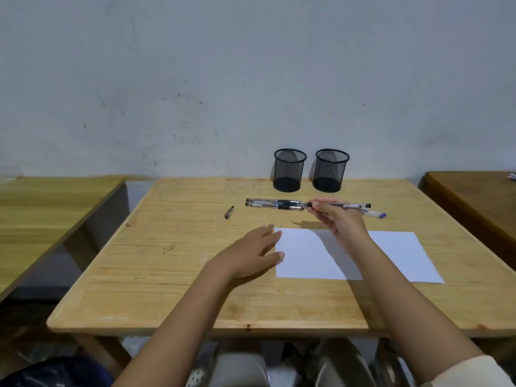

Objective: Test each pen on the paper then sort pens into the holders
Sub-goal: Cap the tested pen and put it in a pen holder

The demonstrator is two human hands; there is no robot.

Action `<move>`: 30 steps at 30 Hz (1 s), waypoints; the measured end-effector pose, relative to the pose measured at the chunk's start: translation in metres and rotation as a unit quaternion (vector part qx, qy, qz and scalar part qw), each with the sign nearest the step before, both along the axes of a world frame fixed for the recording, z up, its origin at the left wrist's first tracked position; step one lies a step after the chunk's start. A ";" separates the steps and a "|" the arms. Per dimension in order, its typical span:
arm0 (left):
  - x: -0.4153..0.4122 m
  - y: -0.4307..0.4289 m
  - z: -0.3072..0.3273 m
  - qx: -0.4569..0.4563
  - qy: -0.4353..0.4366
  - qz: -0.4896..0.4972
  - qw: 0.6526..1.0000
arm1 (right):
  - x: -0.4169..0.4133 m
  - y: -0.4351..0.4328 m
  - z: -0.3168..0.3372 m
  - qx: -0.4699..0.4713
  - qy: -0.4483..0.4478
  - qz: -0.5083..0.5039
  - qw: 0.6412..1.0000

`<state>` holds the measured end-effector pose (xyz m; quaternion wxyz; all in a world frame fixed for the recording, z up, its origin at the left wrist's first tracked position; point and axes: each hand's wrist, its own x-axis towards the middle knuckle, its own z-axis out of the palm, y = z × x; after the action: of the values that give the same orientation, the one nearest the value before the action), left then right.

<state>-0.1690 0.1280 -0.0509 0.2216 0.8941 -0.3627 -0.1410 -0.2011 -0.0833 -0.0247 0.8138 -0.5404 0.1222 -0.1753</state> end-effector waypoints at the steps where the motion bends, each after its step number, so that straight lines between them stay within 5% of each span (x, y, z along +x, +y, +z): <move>1: 0.004 0.001 0.001 -0.025 -0.002 0.021 0.999 | 0.001 -0.001 0.002 0.006 0.000 0.000 1.000; 5: 0.038 0.007 0.000 -0.104 -0.076 0.177 0.976 | 0.009 -0.005 0.008 0.014 0.002 0.004 1.000; 8: 0.071 0.011 -0.002 -0.079 -0.117 0.271 0.952 | 0.019 -0.009 0.011 0.010 0.001 0.015 1.000; 12: 0.094 0.008 -0.016 -0.042 -0.134 0.286 0.948 | 0.031 -0.012 0.014 0.019 -0.001 0.017 1.000; 16: 0.095 0.001 -0.026 -0.123 -0.149 0.293 0.936 | 0.036 -0.010 0.011 0.024 0.012 0.036 0.999; 21: 0.079 -0.010 -0.010 -0.321 -0.046 0.277 0.904 | 0.037 0.002 0.014 0.037 0.024 0.077 0.996; 24: 0.064 -0.024 0.005 -0.442 0.066 0.267 0.854 | 0.035 0.009 0.014 0.037 0.024 0.088 0.995; 30: 0.058 -0.033 0.026 -0.482 0.123 0.195 0.845 | 0.030 0.009 0.018 0.037 0.005 0.083 0.996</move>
<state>-0.1107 0.0952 -0.0251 0.6901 0.7027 -0.1729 -0.0112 -0.1714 -0.0744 -0.0069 0.8442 -0.5194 0.0872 -0.0996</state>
